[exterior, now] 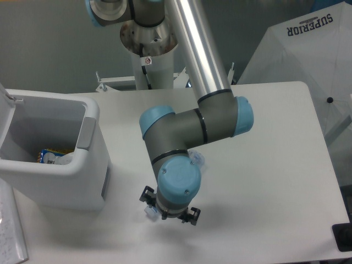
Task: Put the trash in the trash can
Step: 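Lower the gripper around the bottle's cap end and close it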
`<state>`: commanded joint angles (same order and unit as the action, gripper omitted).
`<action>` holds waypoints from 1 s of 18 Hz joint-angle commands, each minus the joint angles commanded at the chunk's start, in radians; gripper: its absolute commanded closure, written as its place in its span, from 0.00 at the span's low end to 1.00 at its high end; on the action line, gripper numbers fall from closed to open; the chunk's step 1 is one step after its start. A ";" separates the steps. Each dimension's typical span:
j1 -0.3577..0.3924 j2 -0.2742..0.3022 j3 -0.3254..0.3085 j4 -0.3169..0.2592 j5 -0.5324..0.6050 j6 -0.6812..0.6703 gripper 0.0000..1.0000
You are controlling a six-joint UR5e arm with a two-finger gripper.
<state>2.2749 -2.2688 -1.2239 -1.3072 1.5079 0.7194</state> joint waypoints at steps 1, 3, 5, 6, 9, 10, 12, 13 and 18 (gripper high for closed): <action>-0.005 -0.002 -0.012 0.018 0.000 0.000 0.00; -0.008 -0.002 -0.022 0.038 0.000 0.002 0.00; -0.011 -0.011 -0.023 0.039 0.000 0.003 0.00; -0.014 -0.014 -0.023 0.040 0.000 0.005 0.00; -0.031 -0.035 -0.025 0.039 0.055 0.023 0.00; -0.040 -0.043 -0.025 0.037 0.084 0.023 0.00; -0.051 -0.060 -0.025 0.032 0.121 0.023 0.00; -0.054 -0.064 -0.023 0.032 0.124 0.025 0.01; -0.055 -0.064 -0.025 0.028 0.124 0.023 0.33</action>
<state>2.2197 -2.3332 -1.2487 -1.2793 1.6322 0.7425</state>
